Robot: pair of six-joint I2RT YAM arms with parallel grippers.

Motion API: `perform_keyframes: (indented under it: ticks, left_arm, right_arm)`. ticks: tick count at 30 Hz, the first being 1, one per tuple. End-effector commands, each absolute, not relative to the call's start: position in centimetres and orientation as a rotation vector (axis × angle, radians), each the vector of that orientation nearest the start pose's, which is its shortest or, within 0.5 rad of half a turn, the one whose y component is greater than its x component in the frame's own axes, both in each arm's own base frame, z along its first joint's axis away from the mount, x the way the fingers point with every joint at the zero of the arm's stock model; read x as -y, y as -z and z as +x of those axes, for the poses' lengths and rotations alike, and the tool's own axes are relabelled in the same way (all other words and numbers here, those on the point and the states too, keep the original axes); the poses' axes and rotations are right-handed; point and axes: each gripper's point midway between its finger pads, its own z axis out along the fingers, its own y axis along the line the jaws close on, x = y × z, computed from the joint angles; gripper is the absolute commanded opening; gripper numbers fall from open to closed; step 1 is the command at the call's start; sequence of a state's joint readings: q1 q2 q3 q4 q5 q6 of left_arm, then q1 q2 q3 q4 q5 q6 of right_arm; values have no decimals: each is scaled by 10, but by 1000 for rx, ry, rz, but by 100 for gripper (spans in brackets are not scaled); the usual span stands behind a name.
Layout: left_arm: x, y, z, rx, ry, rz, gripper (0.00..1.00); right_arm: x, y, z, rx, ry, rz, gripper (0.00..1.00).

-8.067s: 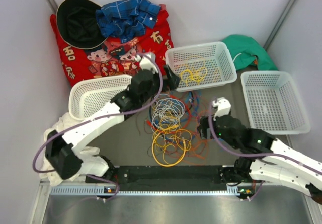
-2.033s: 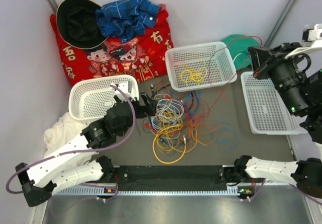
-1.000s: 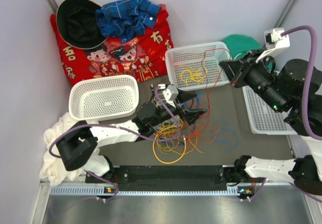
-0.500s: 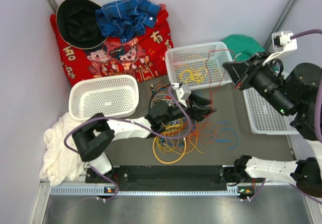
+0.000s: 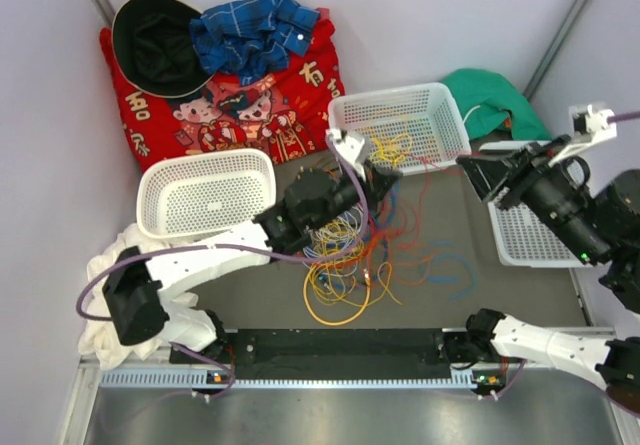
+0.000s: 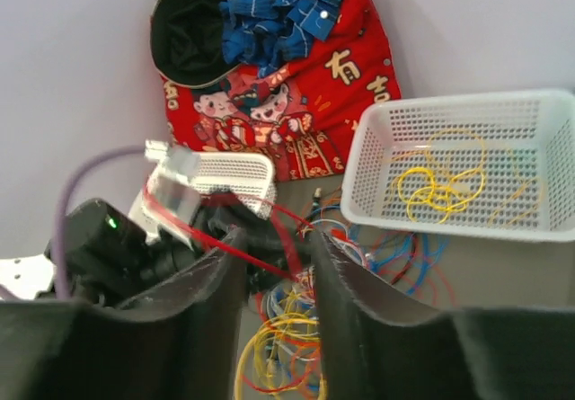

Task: Untangle the cables

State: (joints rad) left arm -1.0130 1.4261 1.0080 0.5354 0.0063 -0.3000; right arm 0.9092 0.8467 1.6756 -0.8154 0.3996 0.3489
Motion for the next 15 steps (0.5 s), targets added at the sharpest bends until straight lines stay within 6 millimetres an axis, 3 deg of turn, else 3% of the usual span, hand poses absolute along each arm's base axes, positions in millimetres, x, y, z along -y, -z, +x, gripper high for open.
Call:
perform_keyframes:
  ticks: [1, 2, 3, 5, 6, 8, 9, 11, 12, 15]
  left_arm:
    - [343, -390, 284, -1590, 698, 346, 0]
    - [336, -404, 286, -1584, 676, 331, 0]
    - [328, -438, 284, -1543, 678, 301, 0]
    - [314, -452, 286, -1564, 613, 284, 0]
    - [305, -484, 283, -1520, 624, 254, 0]
    - [293, -494, 284, -1543, 567, 238, 0]
    - [283, -522, 281, -1499, 575, 209, 0]
    - [273, -533, 280, -1503, 545, 188, 0]
    - [264, -554, 276, -1465, 557, 165, 0]
    - [247, -589, 268, -1397, 577, 123, 0]
  right_arm:
    - [-113, -501, 158, -1522, -715, -99, 62]
    - [-111, -495, 158, -1531, -709, -88, 75]
    - [-113, -485, 160, -1552, -704, -87, 80]
    - [-111, -477, 157, -1563, -707, -83, 89]
    - [-113, -468, 159, -1587, -699, -84, 90]
    - [-114, -461, 159, -1607, -696, -91, 95]
    - [-116, -453, 160, -1633, -684, -98, 97]
    - [-118, -441, 163, -1671, -656, -107, 99]
    - [-119, -433, 163, -1700, -644, -110, 99]
    - [-126, -411, 166, -1751, -631, -124, 99]
